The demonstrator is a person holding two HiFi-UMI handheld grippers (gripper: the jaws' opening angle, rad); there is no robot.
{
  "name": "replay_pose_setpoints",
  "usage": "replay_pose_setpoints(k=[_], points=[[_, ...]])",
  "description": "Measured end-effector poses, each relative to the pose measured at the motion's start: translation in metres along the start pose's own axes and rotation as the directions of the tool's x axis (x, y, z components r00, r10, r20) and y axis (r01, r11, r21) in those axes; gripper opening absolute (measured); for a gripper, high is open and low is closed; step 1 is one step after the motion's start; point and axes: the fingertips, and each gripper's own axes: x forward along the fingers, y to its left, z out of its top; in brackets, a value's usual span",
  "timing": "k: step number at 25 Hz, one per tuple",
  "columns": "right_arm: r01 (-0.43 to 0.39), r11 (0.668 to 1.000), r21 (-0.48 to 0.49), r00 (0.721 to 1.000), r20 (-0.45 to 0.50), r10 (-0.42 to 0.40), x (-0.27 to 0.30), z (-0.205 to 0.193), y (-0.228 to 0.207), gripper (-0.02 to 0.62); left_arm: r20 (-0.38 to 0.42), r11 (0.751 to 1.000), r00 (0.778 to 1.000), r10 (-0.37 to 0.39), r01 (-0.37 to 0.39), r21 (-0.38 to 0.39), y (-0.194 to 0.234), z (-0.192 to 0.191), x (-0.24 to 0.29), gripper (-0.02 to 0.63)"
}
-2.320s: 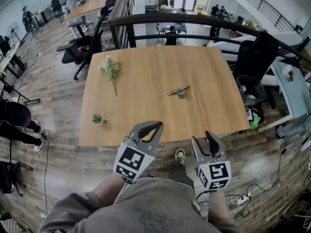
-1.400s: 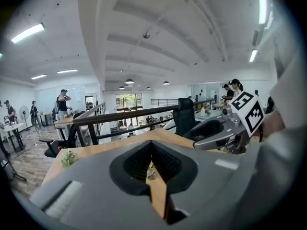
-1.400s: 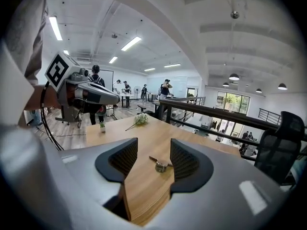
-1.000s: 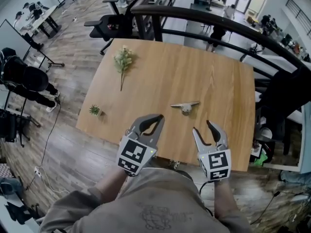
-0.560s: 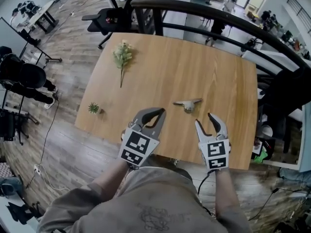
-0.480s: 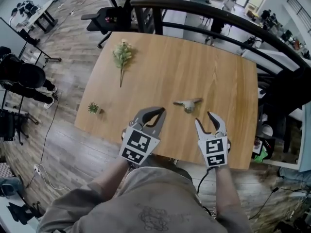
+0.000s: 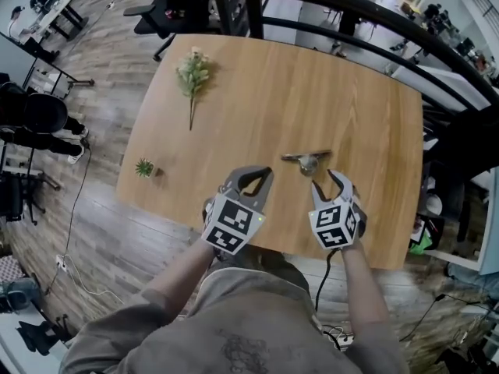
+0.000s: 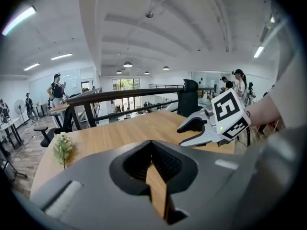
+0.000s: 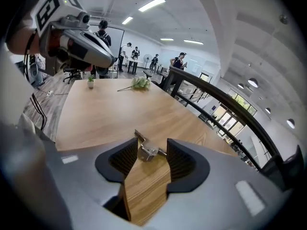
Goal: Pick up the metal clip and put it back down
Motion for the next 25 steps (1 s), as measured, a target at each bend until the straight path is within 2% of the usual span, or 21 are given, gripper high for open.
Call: replay_pose_setpoints(k=[8,15,21,25], points=[[-0.012,0.997,-0.080,0.991,-0.130,0.001,0.061,-0.036,0.011,0.198,-0.069,0.995,0.996,-0.053,0.047,-0.091,0.004,-0.042,0.034,0.002],[-0.021,0.982,-0.187,0.984,-0.178,-0.012,0.094,-0.047,0.012,0.196,-0.118,0.991,0.990,-0.072,0.057,-0.123,0.007,-0.071,0.054,0.002],[-0.040,0.966,-0.256,0.982,-0.190,-0.010,0.118,-0.050,0.016,0.190,-0.122,0.987,0.990,-0.065,0.046,-0.154,0.015,-0.079,0.058,0.002],[-0.023,0.939,-0.343,0.982,-0.186,-0.044,0.126,-0.049,0.016,0.126,-0.111,0.979,0.993,-0.049,0.026,-0.204,0.022,-0.081,0.051,0.001]])
